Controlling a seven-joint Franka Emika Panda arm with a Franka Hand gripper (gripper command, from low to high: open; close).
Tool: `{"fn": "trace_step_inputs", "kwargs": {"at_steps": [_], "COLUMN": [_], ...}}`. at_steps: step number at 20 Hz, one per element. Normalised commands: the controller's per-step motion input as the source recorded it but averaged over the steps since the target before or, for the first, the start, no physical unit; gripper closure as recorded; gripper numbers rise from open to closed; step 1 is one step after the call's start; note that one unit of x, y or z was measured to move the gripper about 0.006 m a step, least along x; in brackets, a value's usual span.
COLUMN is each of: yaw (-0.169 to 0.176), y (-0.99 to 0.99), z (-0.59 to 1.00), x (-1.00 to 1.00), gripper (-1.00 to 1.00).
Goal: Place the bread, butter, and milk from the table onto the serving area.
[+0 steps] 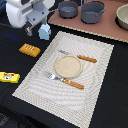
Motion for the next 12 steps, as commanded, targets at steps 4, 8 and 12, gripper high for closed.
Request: {"fn": "trace_step_inputs", "kwargs": {"at_steps": [4, 8, 12], "yaw": [0.059, 0.101, 0.072], "y": [-0.2, -0.05, 0.0], "z": [-0.46, -0.36, -0.35], "x": [-0.33, -0.21, -0.11], "gripper": [-1.0, -1.0, -1.0]}}
